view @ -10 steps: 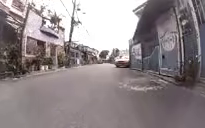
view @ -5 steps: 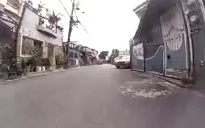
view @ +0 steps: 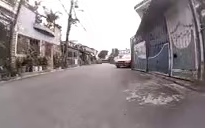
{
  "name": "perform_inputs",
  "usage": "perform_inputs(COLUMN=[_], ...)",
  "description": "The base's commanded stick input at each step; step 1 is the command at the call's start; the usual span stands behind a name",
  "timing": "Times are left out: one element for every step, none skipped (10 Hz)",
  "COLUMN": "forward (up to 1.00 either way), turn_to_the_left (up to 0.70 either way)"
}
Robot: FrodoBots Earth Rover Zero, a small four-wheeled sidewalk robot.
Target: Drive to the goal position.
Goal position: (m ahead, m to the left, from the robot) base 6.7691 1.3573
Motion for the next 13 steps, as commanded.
perform_inputs(forward=[0.7,0.7,0.7,0.7,0.7,0.7,0.7,0.7,0.7,0.7,0.7,0.7,0.7], turn_to_the_left=[0.0,0.0,0.0,0.0,0.0,0.0,0.0,0.0,0.0,0.0,0.0,0.0,0.0])
